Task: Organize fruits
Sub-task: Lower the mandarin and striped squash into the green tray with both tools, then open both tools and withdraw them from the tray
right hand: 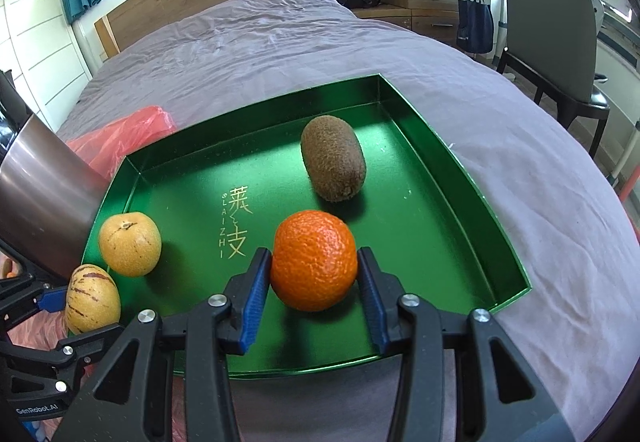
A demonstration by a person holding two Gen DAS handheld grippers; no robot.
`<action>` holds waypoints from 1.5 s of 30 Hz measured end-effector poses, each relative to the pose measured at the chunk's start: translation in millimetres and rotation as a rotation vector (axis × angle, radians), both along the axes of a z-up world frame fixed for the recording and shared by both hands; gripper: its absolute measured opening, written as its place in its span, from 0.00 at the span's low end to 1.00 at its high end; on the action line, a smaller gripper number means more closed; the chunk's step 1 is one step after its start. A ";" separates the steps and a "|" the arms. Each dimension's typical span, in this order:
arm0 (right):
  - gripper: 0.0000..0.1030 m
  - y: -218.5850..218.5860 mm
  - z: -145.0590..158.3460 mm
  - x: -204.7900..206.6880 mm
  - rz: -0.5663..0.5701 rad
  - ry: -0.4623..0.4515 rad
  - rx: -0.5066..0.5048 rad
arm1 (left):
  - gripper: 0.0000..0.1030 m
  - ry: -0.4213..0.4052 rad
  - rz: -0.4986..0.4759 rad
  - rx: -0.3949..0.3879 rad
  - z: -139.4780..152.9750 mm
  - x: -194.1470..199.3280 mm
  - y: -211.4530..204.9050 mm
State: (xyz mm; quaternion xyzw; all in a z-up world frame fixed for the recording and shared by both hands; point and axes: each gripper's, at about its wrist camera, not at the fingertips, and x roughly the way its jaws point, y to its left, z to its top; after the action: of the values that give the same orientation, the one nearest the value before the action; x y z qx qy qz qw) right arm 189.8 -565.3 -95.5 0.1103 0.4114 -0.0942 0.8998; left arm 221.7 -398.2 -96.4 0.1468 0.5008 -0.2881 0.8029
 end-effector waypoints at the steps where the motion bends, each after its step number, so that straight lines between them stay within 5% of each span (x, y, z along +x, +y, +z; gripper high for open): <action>1: 0.64 0.9 -0.2 0.1 0.002 0.002 -0.004 | 0.47 0.001 0.000 0.001 -0.2 0.3 -0.4; 16: 0.66 7.6 -4.0 5.8 0.033 0.074 -0.082 | 0.47 0.007 0.007 0.015 0.3 -1.6 1.2; 20: 0.78 7.6 2.3 1.8 0.028 0.065 -0.080 | 0.52 -0.028 0.011 0.009 11.7 -6.9 3.8; 25: 0.90 11.8 19.6 -6.0 0.024 0.042 -0.093 | 0.54 -0.054 0.017 -0.007 30.6 -13.8 9.5; 45: 1.00 59.2 89.5 -75.3 0.040 -0.052 -0.095 | 0.58 -0.132 0.019 -0.068 99.9 -84.0 69.0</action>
State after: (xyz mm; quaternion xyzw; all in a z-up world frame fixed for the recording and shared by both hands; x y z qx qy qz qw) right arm 114.4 -506.1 -6.1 0.0618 0.3851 -0.0924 0.9162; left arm 137.6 -329.2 3.5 0.1333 0.4381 -0.2873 0.8413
